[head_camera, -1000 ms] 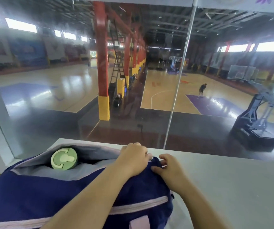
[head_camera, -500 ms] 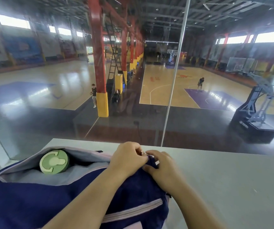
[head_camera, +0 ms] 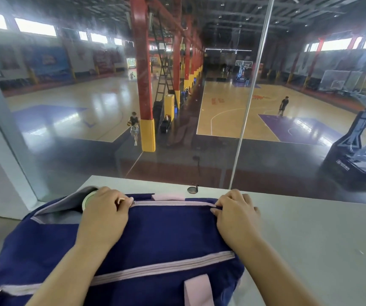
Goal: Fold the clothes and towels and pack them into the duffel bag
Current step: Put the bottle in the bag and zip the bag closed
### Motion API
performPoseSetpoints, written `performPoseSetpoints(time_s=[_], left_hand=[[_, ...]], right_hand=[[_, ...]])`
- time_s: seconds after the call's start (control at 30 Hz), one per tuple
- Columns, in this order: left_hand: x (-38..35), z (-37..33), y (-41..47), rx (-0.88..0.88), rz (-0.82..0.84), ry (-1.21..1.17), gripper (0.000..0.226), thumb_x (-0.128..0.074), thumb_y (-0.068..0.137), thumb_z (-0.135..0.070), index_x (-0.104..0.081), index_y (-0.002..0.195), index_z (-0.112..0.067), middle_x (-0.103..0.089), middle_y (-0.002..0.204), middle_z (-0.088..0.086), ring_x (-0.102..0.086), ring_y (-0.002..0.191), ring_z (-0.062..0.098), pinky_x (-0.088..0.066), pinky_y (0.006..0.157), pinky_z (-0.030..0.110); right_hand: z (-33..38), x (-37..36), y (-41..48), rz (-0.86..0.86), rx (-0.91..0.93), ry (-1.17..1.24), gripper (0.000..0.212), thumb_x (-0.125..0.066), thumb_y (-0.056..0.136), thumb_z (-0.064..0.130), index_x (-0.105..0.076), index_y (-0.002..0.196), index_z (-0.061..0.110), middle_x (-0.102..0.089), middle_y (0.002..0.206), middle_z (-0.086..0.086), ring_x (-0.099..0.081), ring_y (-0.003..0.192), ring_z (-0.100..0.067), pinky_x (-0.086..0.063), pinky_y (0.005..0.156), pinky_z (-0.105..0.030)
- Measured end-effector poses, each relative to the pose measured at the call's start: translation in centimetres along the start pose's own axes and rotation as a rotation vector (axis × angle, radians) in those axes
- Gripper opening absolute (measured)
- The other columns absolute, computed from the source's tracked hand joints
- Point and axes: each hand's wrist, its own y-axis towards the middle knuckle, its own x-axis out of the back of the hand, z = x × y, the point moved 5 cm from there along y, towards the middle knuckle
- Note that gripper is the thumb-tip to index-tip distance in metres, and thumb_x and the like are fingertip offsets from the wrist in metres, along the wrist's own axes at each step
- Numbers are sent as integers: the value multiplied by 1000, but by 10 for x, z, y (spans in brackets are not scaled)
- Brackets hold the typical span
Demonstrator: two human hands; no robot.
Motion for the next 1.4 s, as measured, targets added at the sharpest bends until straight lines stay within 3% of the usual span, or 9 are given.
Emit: performPoseSetpoints(time_s=[0.23, 0.37, 0.6, 0.77, 0.87, 1.0, 1.1, 1.27, 1.4], left_hand=[[3, 6, -7, -5, -20, 17, 22, -58, 89, -30, -60, 73, -15, -56, 80, -3, -45, 75, 11, -30, 67, 24], [4, 6, -6, -9, -8, 2, 21, -56, 90, -30, -58, 77, -14, -56, 87, 0, -46, 77, 14, -30, 67, 25], [38, 40, -12, 22, -42, 25, 15, -52, 89, -16, -64, 80, -14, -53, 92, -3, -51, 86, 17, -34, 74, 25], [84, 89, -13, 218, -181, 73, 14, -56, 88, -9, -58, 79, 1, -52, 92, 16, -51, 85, 35, -37, 78, 39], [104, 118, -18, 324, -193, 73, 15, -55, 89, -12, -57, 79, -1, -47, 88, 13, -44, 76, 29, -34, 73, 34], [101, 129, -30, 348, -167, 61, 17, -54, 87, -12, -57, 74, -3, -53, 92, 16, -39, 75, 21, -31, 73, 29], [101, 121, -42, 357, -205, -17, 11, -58, 85, -13, -61, 91, -5, -52, 104, 16, -42, 83, 19, -35, 79, 29], [87, 81, -73, 236, -110, 10, 32, -69, 80, -26, -59, 108, -16, -50, 118, 9, -46, 111, 30, -38, 100, 43], [57, 46, -111, -16, -10, 13, 24, -75, 76, -28, -65, 96, -20, -52, 104, 0, -46, 98, 23, -39, 89, 40]], right_hand=[[89, 3, -1, 66, 303, -15, 28, -46, 94, 33, -54, 121, 27, -49, 126, 7, -43, 117, -20, -35, 92, -41], [135, -22, -6, 132, 489, -14, 21, -46, 96, 27, -60, 112, 26, -57, 118, 4, -51, 110, -22, -37, 86, -38], [123, -30, -9, 86, 360, 124, 15, -45, 95, 24, -60, 96, 27, -63, 105, 8, -56, 99, -21, -40, 78, -35], [106, -29, -15, 51, 269, 101, 14, -44, 96, 25, -57, 92, 28, -64, 104, 10, -57, 96, -20, -39, 77, -34], [103, -27, -20, 14, 242, 84, 13, -45, 95, 25, -57, 91, 28, -63, 101, 9, -57, 94, -21, -35, 72, -34], [108, -25, -29, 0, 266, 23, 18, -43, 97, 22, -59, 104, 26, -62, 109, 7, -56, 99, -23, -31, 71, -34], [105, -21, -41, 31, 322, 53, 27, -47, 95, 23, -59, 120, 24, -60, 123, 7, -53, 113, -21, -40, 88, -36], [86, -5, -76, -4, 356, 169, 27, -58, 89, 35, -62, 114, 24, -60, 119, 8, -52, 113, -16, -41, 98, -34], [56, 1, -112, -39, 326, 168, 29, -60, 84, 46, -65, 107, 29, -61, 114, 12, -53, 109, -13, -42, 98, -38]])
